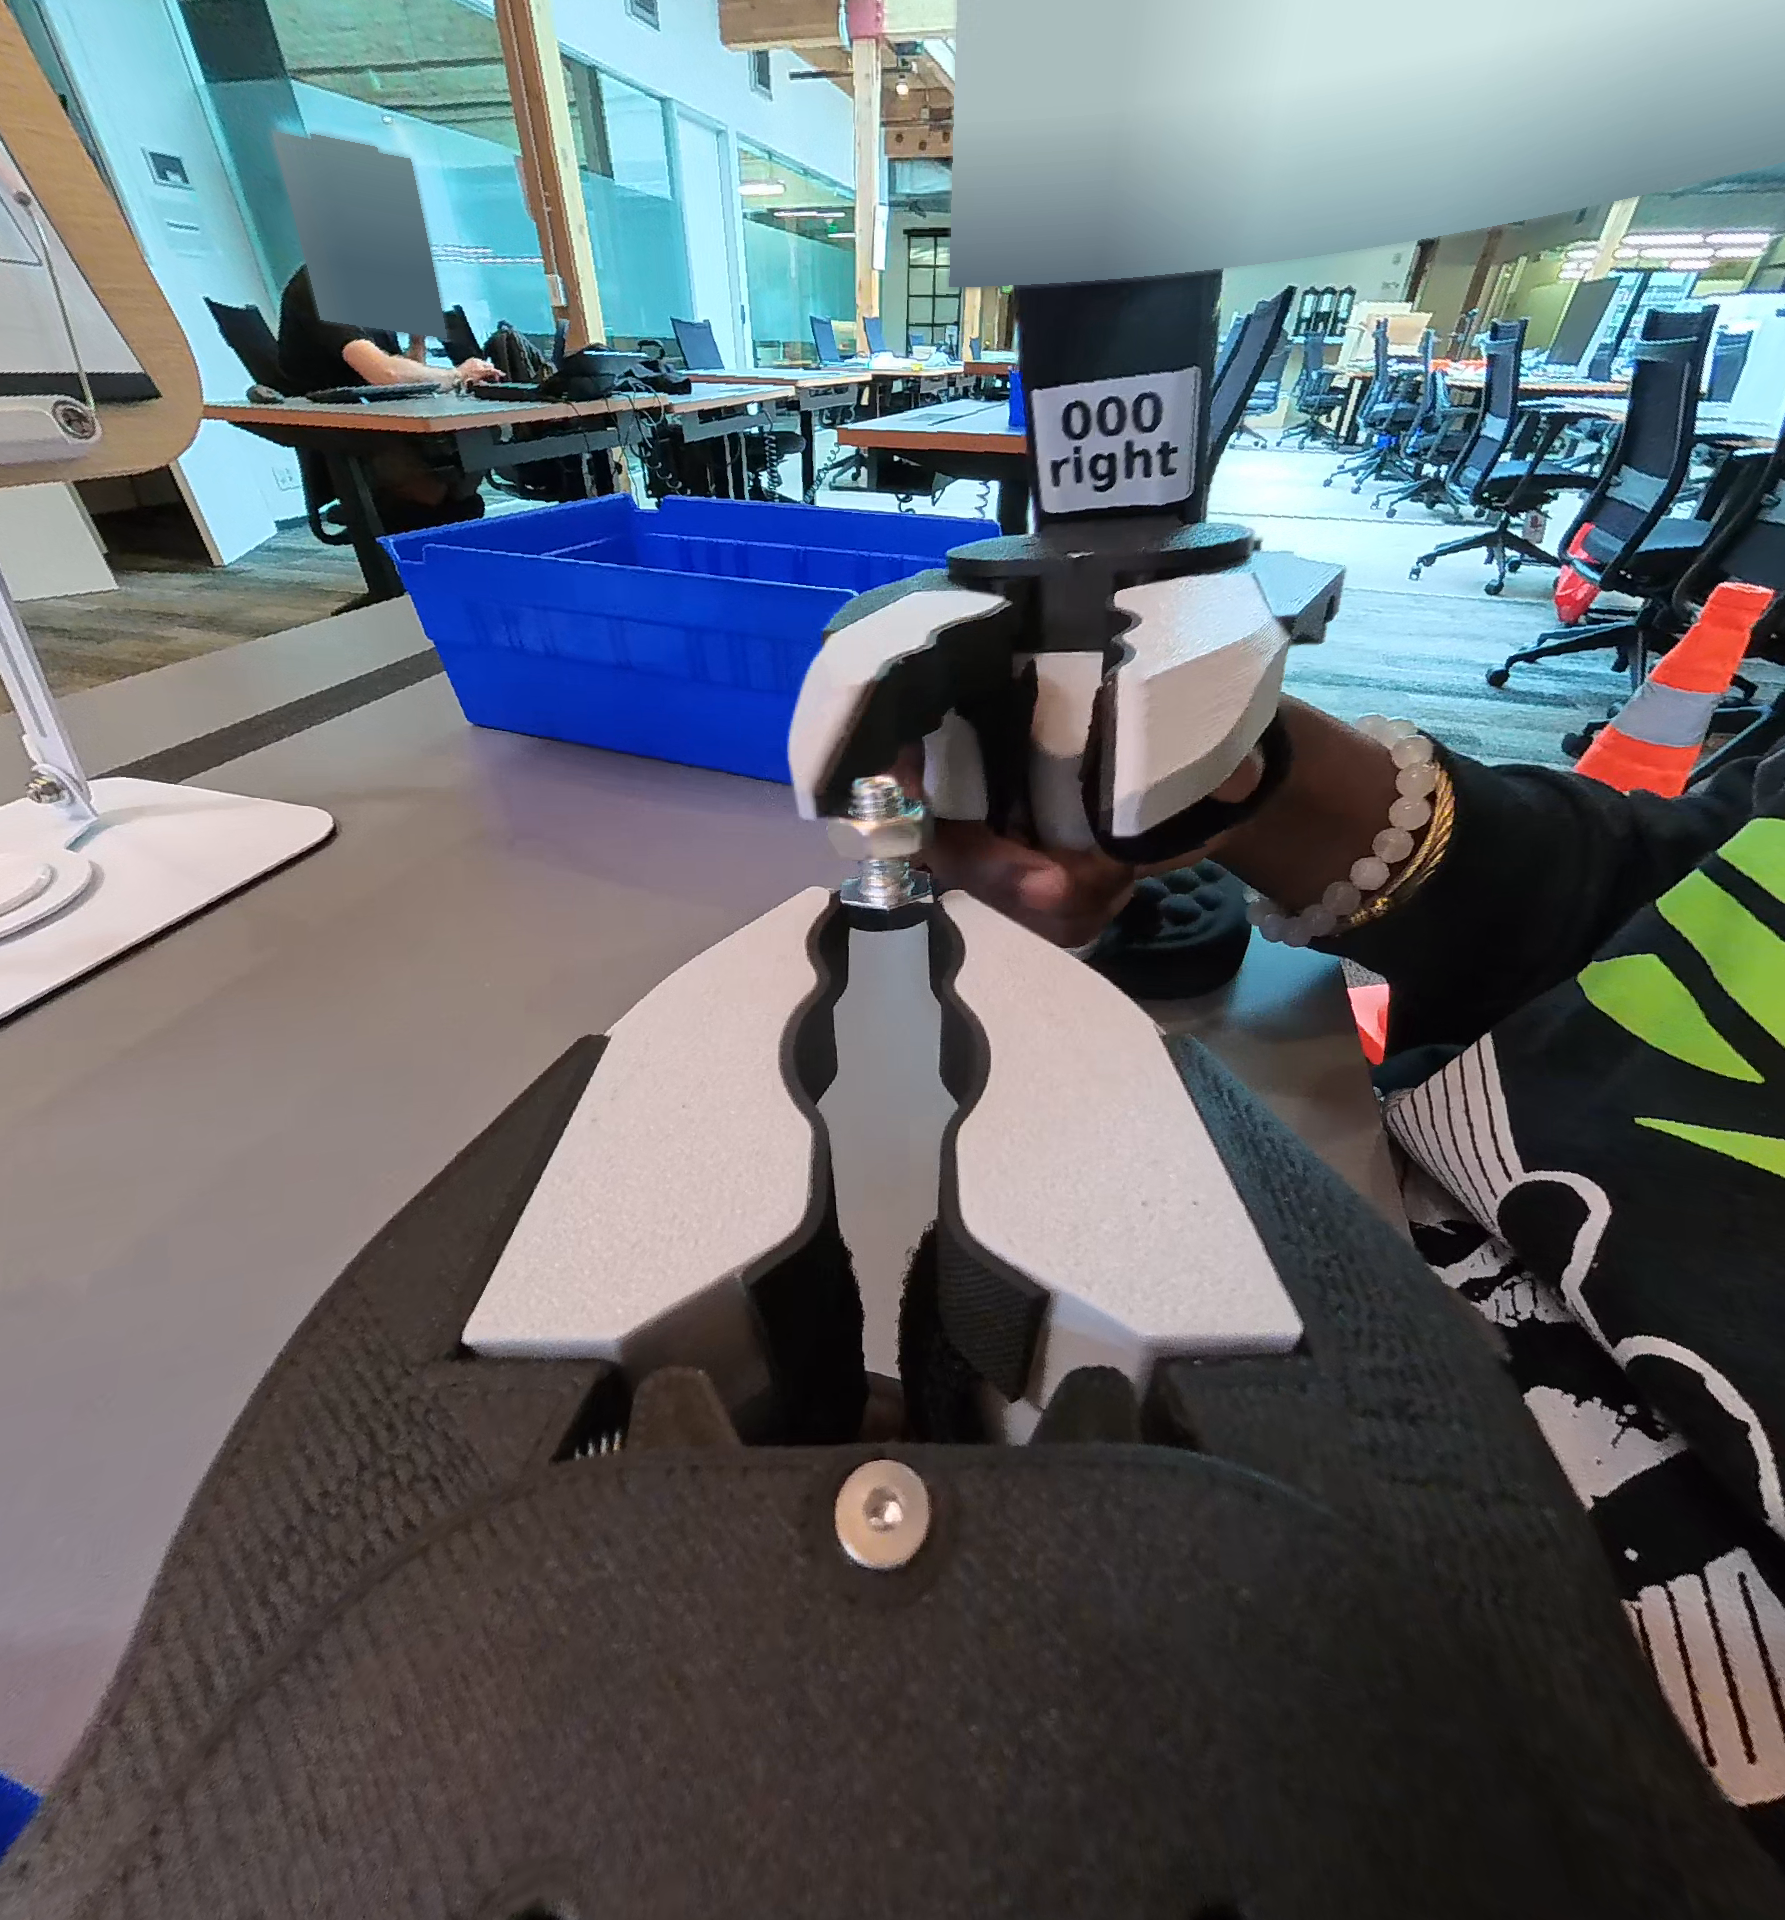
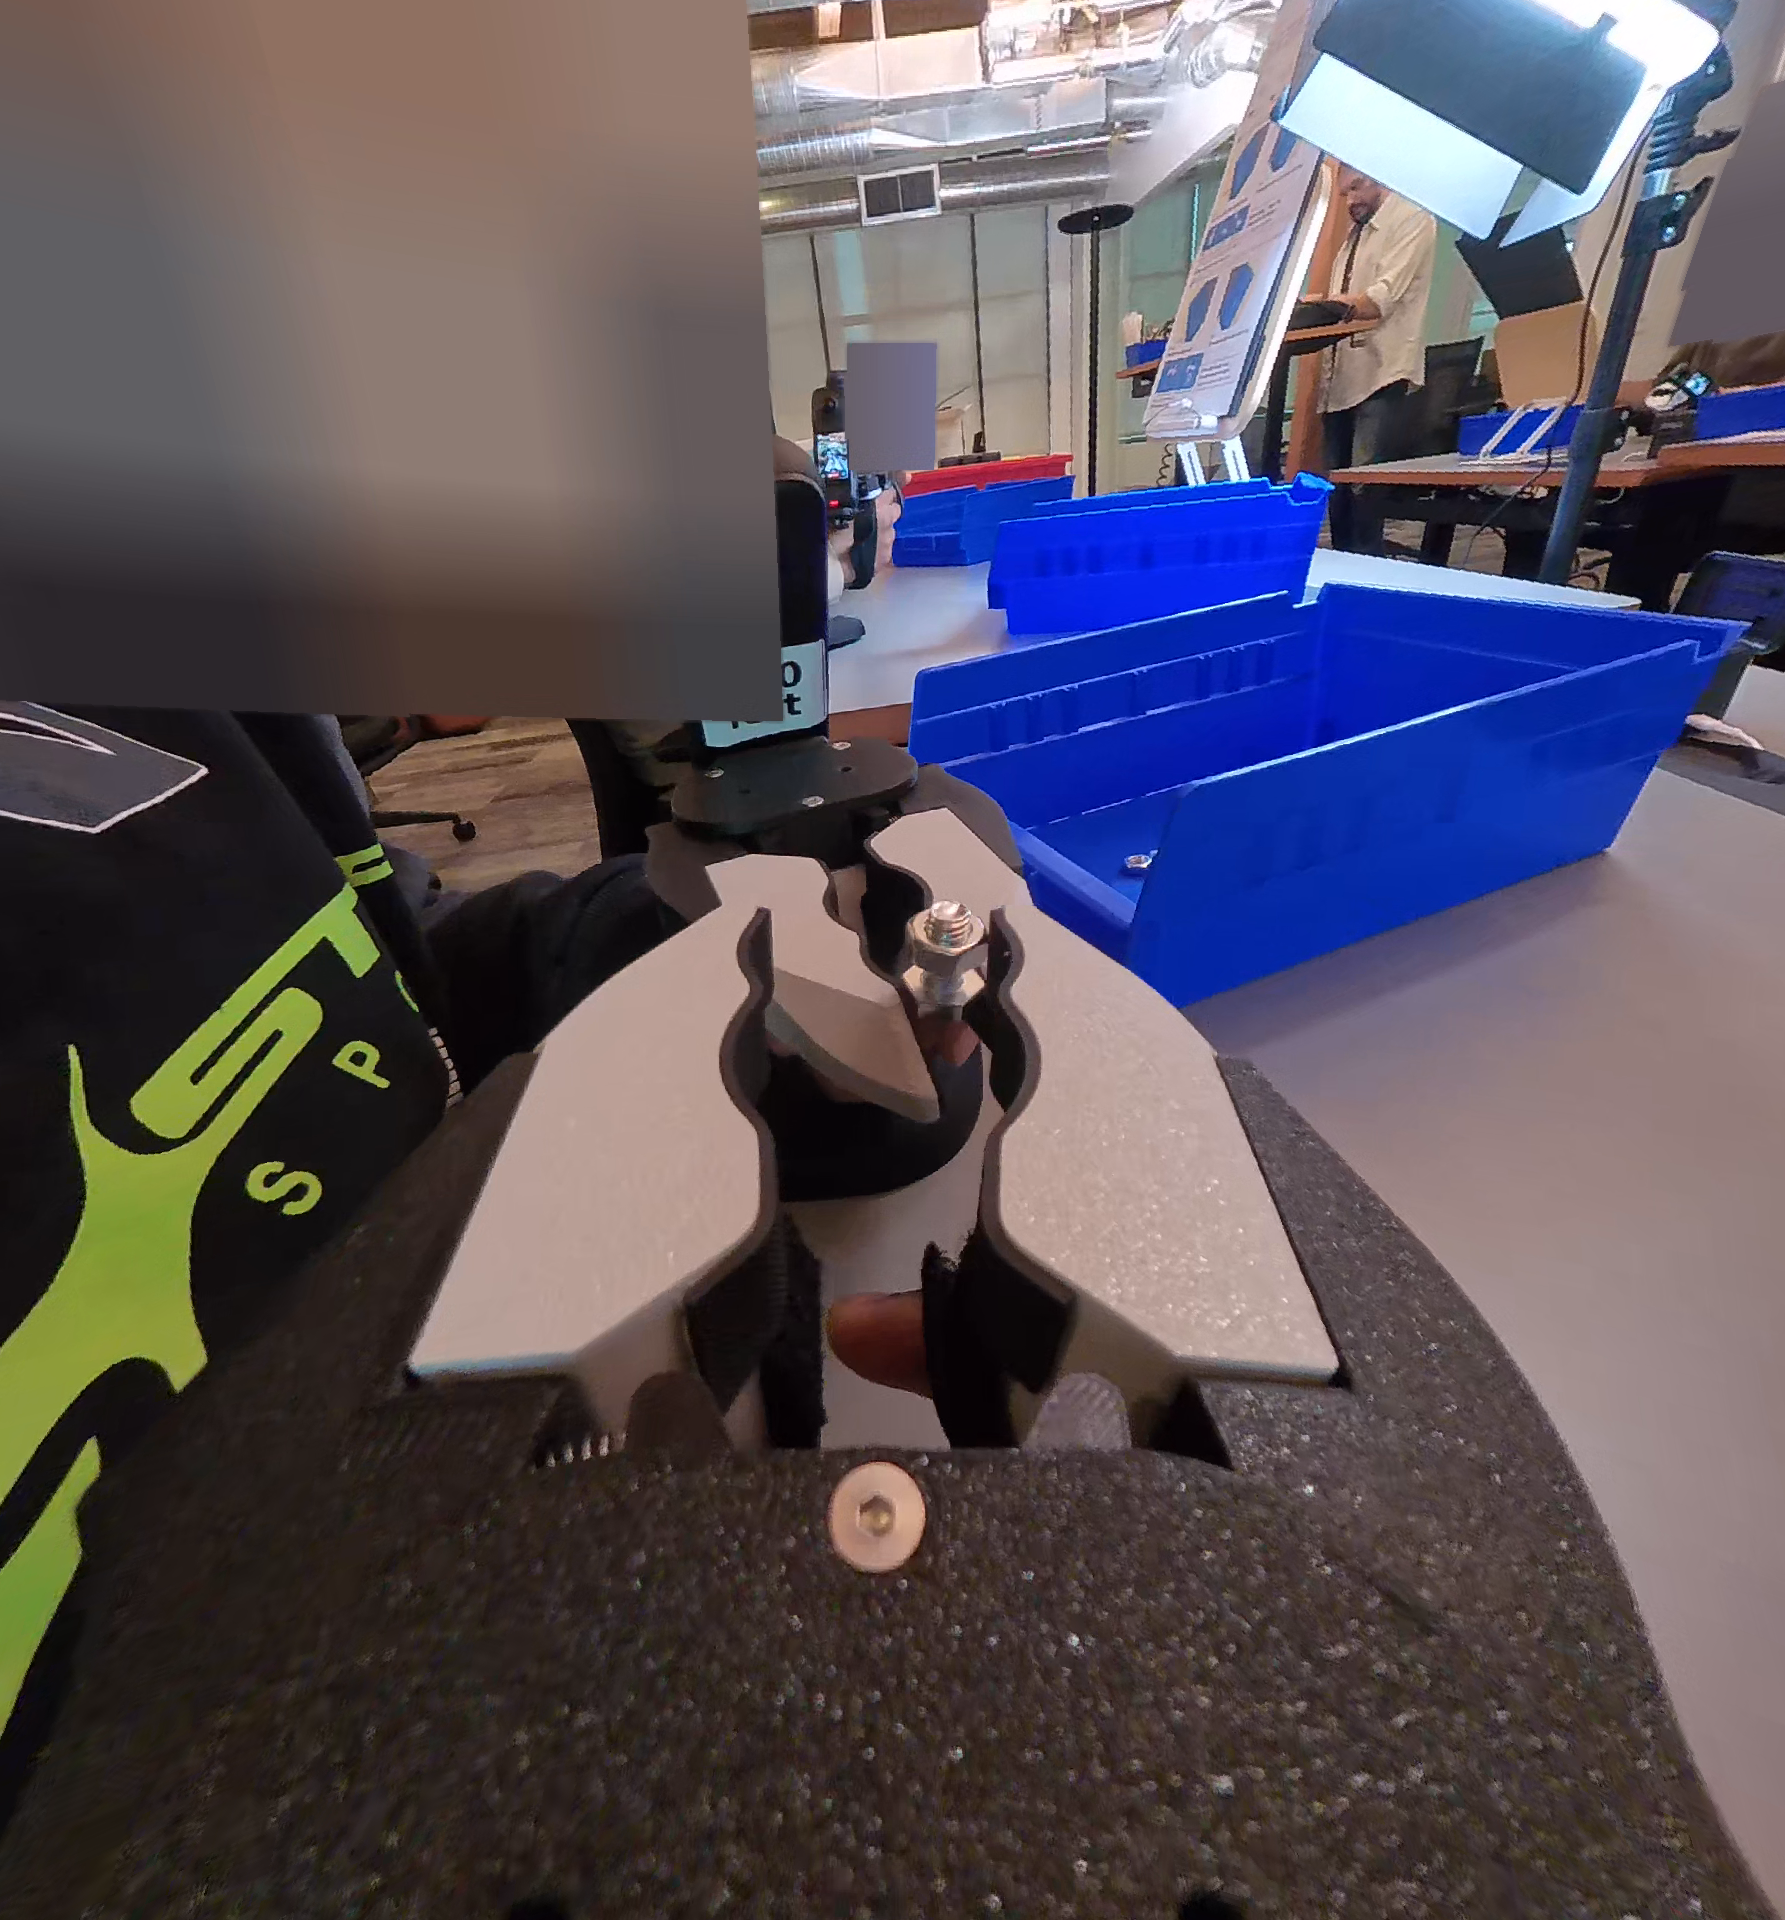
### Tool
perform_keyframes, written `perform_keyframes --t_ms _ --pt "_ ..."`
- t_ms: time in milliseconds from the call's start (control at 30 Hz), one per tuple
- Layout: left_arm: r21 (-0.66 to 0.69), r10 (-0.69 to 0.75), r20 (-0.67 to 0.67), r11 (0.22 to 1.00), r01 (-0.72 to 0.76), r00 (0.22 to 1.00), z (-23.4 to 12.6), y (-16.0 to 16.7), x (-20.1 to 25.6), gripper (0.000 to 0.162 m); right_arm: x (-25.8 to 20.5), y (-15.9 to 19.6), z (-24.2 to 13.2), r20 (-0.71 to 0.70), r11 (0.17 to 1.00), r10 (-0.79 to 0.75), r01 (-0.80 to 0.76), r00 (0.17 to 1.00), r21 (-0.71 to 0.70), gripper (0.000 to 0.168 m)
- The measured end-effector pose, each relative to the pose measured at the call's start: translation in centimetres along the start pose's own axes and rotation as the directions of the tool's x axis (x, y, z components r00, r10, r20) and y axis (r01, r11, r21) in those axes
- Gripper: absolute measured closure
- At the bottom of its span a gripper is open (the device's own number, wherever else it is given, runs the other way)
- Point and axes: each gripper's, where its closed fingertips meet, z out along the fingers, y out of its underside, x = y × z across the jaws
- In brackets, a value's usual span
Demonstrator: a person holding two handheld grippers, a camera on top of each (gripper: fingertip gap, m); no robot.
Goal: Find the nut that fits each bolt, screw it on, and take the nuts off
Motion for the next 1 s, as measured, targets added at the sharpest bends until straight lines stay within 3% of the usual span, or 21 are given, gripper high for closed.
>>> perform_keyframes --t_ms 200,500,767,1000 --pt "0.0 -0.007 0.003 1.0 0.007 1.0 0.0 0.0 -0.1 0.147 -0.1 -0.1 -1.1 0.005 1.0 0.009 -0.01 1.0 0.004 0.144" --pt "-0.002 -0.005 0.003 1.0 0.005 1.0 0.0 0.0 -0.1 0.147 0.2 0.5 0.3 -0.003 1.0 0.005 -0.005 1.0 -0.025 0.128" --pt "0.001 -0.006 0.005 1.0 0.006 1.0 0.0 0.0 -0.1 0.147 -0.4 0.2 -1.1 0.016 1.0 0.01 -0.01 1.0 -0.006 0.146" --pt "-0.001 0.0 0.0 1.0 0.0 1.0 0.0 0.0 0.0 0.147 0.5 0.3 -0.3 -0.023 1.0 -0.002 0.002 1.0 -0.003 0.132"
